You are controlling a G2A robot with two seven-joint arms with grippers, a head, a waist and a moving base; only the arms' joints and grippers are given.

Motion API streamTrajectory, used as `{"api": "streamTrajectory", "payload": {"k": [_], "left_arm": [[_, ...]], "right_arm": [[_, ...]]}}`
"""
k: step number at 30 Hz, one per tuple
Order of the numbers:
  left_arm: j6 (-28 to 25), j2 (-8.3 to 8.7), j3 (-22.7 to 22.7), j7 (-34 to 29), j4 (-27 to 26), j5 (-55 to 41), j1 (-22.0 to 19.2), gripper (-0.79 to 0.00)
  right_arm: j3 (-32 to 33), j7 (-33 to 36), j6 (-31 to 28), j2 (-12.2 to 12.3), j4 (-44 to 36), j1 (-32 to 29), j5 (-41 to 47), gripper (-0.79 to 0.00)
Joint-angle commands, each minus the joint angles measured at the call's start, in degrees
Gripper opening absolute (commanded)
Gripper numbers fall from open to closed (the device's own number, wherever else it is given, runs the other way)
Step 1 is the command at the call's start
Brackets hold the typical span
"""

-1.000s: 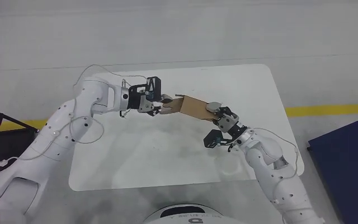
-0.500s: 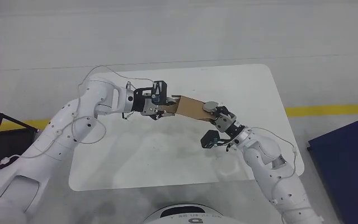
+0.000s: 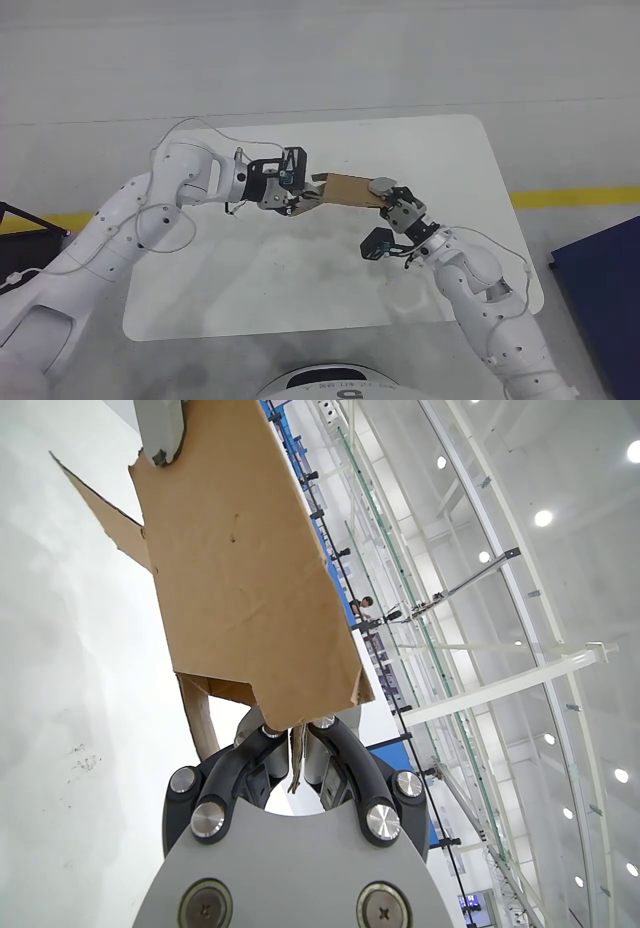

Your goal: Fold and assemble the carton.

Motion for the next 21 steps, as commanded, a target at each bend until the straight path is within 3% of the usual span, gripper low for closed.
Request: {"api": "streamTrajectory", "payload": {"k": [1,9,10,11,12,16,21], "left_arm": [[0.0,-0.16,0.11,-0.19,0.54,-0.04,-0.11,-0.785],[1.18,-1.21,0.47,-2.59,1.83,-2.01,-0.26,-0.785],[1.08,-1.35,0.5,-2.74,1.85,-2.32,-0.32,-0.748],[0.99,-1.48,0.51,-2.89,1.9,-2.53,-0.38,-0.619],[0.97,-1.6,0.52,-3.07,1.98,-2.66,-0.44,-0.554],[0.48,-2.04,0.47,-3.33,2.34,-3.0,-0.59,-0.551],[0.0,-2.48,0.28,-3.48,2.82,-3.12,-0.67,-0.613]], "right_arm": [[-0.13,0.79,0.27,-0.03,0.04,0.02,-0.18,-0.785],[-0.94,5.45,2.21,-0.2,-0.66,-0.24,-2.81,-0.785],[-1.05,5.61,2.36,-0.21,-0.75,-0.25,-2.94,-0.785],[-1.16,5.59,2.35,-0.22,-0.79,-0.25,-3.01,-0.785],[-1.22,5.51,2.44,-0.22,-0.81,-0.22,-3.03,-0.785],[-1.32,5.38,2.53,-0.23,-0.71,-0.15,-2.99,-0.785],[-1.35,5.26,2.84,-0.21,-0.86,-0.31,-3.05,-0.785]]}}
